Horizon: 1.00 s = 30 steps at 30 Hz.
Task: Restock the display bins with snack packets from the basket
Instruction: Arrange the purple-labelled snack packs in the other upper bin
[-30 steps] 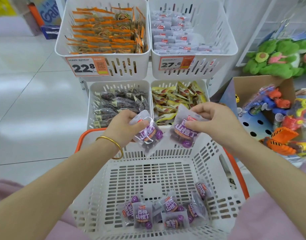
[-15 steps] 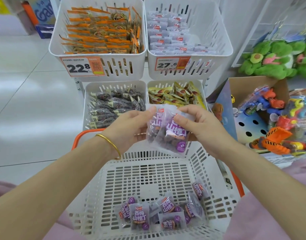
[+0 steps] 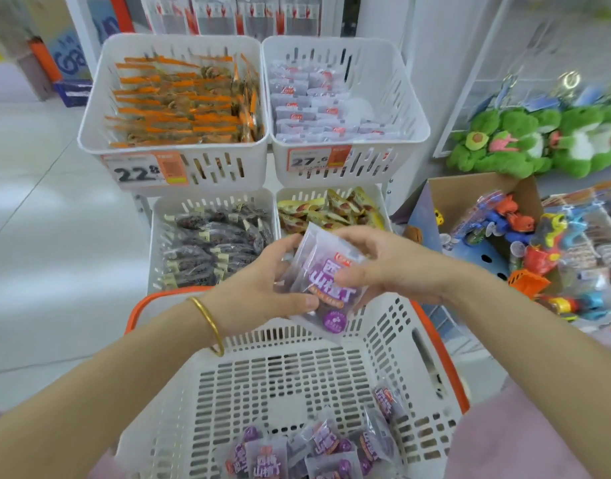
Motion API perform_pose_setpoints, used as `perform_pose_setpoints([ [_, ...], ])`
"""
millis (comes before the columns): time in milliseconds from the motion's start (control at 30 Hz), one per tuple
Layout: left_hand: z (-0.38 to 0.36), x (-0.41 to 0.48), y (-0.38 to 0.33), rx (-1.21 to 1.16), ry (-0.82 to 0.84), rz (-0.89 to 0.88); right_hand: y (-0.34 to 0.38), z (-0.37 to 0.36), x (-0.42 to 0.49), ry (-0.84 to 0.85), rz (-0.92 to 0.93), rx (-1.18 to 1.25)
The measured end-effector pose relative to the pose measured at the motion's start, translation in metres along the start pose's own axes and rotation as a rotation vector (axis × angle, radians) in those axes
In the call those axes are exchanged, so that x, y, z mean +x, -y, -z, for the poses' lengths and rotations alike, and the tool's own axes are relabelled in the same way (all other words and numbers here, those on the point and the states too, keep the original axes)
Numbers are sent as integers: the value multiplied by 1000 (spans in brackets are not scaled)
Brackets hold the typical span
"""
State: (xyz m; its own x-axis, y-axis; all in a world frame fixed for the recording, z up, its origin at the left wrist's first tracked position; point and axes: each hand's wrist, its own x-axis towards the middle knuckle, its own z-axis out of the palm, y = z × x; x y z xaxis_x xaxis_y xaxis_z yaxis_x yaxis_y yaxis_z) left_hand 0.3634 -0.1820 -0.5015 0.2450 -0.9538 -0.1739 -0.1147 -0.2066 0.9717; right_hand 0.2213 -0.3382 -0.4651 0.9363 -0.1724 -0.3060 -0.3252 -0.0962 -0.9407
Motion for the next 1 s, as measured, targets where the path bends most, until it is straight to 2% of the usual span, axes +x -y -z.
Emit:
perform_pose_setpoints([
  [67, 10, 17, -14, 73, 60, -2, 10, 16, 1, 22, 3, 3],
  [167, 17, 58, -49, 245, 50, -62, 30, 45, 8, -146, 79, -13],
  [333, 26, 138, -113, 535, -225, -226, 63, 124, 28, -598, 267, -174],
  [433, 47, 189, -125, 879, -346, -269, 79, 177, 59, -830, 363, -525],
  [500, 61, 220, -124, 1082, -367, -249, 90, 204, 90, -913, 351, -796],
  [600, 72, 253, -114, 1278, -375, -173, 97, 226, 143, -903, 322, -1004],
  [700, 78, 271, -101, 1349, -398, -74, 91, 237, 185, -795, 174, -1159],
  [800, 81, 279, -90, 1422, -395, -60, 83, 242, 207, -663, 31, -998],
  [933, 81, 279, -86, 1410, -406, -76, 77, 237, 219, -512, -39, -821],
  [1000, 80, 278, -88, 1399, -398, -60, 83, 235, 216, -501, -41, -717],
])
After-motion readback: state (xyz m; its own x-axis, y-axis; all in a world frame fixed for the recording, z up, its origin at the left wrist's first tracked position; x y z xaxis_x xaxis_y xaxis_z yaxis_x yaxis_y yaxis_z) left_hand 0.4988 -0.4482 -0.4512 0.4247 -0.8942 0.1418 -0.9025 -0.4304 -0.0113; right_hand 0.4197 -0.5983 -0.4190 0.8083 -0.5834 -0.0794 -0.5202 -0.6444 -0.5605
